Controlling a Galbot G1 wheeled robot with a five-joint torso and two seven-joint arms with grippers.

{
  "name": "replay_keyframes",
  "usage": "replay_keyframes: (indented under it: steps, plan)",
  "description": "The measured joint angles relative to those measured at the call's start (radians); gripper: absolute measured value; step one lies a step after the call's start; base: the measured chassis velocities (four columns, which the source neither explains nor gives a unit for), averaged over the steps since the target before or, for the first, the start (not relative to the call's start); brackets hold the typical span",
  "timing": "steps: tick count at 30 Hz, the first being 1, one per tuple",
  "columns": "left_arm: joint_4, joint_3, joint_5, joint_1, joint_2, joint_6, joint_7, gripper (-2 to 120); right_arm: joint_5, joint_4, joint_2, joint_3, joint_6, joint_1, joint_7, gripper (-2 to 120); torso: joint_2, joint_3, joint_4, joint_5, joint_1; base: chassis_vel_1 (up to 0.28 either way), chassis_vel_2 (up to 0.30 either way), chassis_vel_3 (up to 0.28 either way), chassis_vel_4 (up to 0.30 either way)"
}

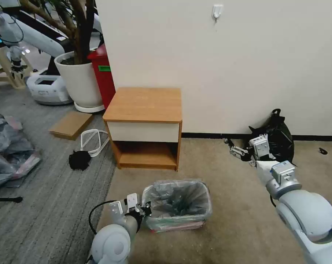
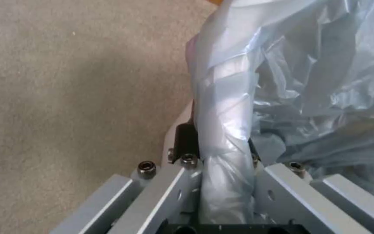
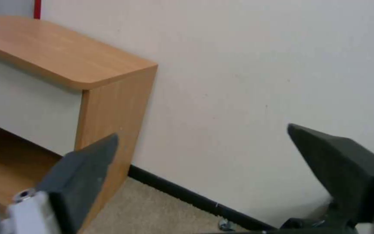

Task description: Pick up the garbage bag from the table and place it over the trash can.

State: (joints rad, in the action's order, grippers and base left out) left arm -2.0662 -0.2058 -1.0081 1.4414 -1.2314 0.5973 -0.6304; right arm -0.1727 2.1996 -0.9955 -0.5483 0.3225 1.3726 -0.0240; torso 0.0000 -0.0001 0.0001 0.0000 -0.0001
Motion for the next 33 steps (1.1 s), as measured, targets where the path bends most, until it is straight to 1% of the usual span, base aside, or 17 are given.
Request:
replay_keyframes:
  steps: [3,6,9,11,13,14,16,18,19,21,23,25,27,29,30,31,33]
  plan:
    - [0.009,0.005,-0.011,-0.015,0.007,0.008,-0.019,3,0.003,-0.001,-0.015,-0.004,0.0,0.011,-0.001,108,0.0,0.0,0.0001,0.0002,0.0,0.0,0.0,0.0,0.0]
    - [0.013,0.001,-0.013,-0.019,0.014,0.029,-0.023,3,0.004,-0.001,-0.023,-0.008,-0.001,0.021,-0.001,112,0.0,0.0,0.0,0.0003,0.0,0.0,0.0,0.0,0.0]
    - [0.015,0.0,-0.011,-0.019,0.017,0.038,-0.026,4,0.005,-0.002,-0.027,-0.009,-0.002,0.026,-0.001,114,0.0,0.0,0.0002,0.0005,0.0,0.0,0.0,0.0,0.0]
    - [0.014,-0.001,-0.006,-0.013,0.013,0.041,-0.031,14,0.006,-0.002,-0.031,-0.013,-0.002,0.03,-0.001,114,0.0,0.0,0.0003,0.0006,0.0,0.0,0.0,0.0,0.0]
    - [0.01,-0.002,-0.003,-0.01,0.01,0.042,-0.031,21,0.006,-0.002,-0.031,-0.017,-0.002,0.03,-0.001,114,0.0,0.0,0.0002,0.0002,0.0,0.0,0.0,0.0,0.0]
    - [0.01,-0.002,-0.003,-0.01,0.01,0.042,-0.031,21,0.006,-0.002,-0.031,-0.017,-0.002,0.03,-0.001,114,0.0,0.0,0.0002,0.0002,0.0,0.0,0.0,0.0,0.0]
    - [0.002,-0.003,-0.001,-0.004,0.011,0.045,-0.032,32,0.006,-0.001,-0.03,-0.02,-0.003,0.033,-0.001,113,0.0,0.0,0.0,0.0,0.0,0.0,0.0,0.0,0.0]
    - [-0.002,-0.004,0.0,0.0,0.011,0.045,-0.033,39,0.006,0.001,-0.029,-0.023,-0.004,0.036,-0.001,111,0.0,0.0,-0.0001,-0.0002,0.0,0.0,0.0,0.0,0.0]
    - [-0.002,-0.004,0.0,0.0,0.011,0.045,-0.033,39,0.006,0.001,-0.029,-0.023,-0.004,0.036,-0.001,111,0.0,0.0,-0.0001,-0.0002,0.0,0.0,0.0,0.0,0.0]
    - [-0.006,-0.008,-0.001,0.004,0.014,0.047,-0.037,51,0.006,0.002,-0.029,-0.028,-0.006,0.04,-0.001,106,0.0,0.0,-0.0002,-0.0002,0.0,0.0,0.0,0.0,0.0]
    - [-0.007,-0.009,-0.002,0.005,0.014,0.048,-0.038,53,0.006,0.002,-0.029,-0.028,-0.006,0.04,-0.001,104,0.0,0.0,-0.0002,-0.0002,0.0,0.0,0.0,0.0,0.0]
    - [-0.014,-0.015,-0.005,0.011,0.015,0.052,-0.041,66,0.006,0.003,-0.031,-0.03,-0.009,0.043,-0.001,100,0.0,0.0,-0.0003,-0.0004,0.0,0.0,0.0,0.0,0.0]
    - [-0.016,-0.017,-0.007,0.012,0.016,0.052,-0.041,68,0.006,0.003,-0.031,-0.031,-0.009,0.044,-0.001,100,0.0,0.0,-0.0003,-0.0004,0.0,0.0,0.0,0.0,0.0]
    - [-0.025,-0.022,-0.012,0.018,0.019,0.055,-0.041,79,0.006,0.003,-0.035,-0.031,-0.013,0.047,-0.001,100,0.0,0.0,-0.0003,-0.0005,0.0,0.0,0.0,0.0,0.0]
    - [-0.026,-0.023,-0.013,0.018,0.02,0.055,-0.041,81,0.006,0.002,-0.036,-0.031,-0.013,0.047,-0.001,100,0.0,0.0,-0.0003,-0.0005,0.0,0.0,0.0,0.0,0.0]
    - [-0.031,-0.025,-0.017,0.019,0.02,0.054,-0.039,86,0.006,0.002,-0.038,-0.031,-0.015,0.049,-0.001,100,0.0,0.0,-0.0003,-0.0005,0.0,0.0,0.0,0.0,0.0]
    - [-0.033,-0.027,-0.018,0.02,0.02,0.053,-0.038,88,0.007,0.002,-0.038,-0.031,-0.016,0.05,-0.001,100,0.0,0.0,-0.0003,-0.0005,0.0,0.0,0.0,0.0,0.0]
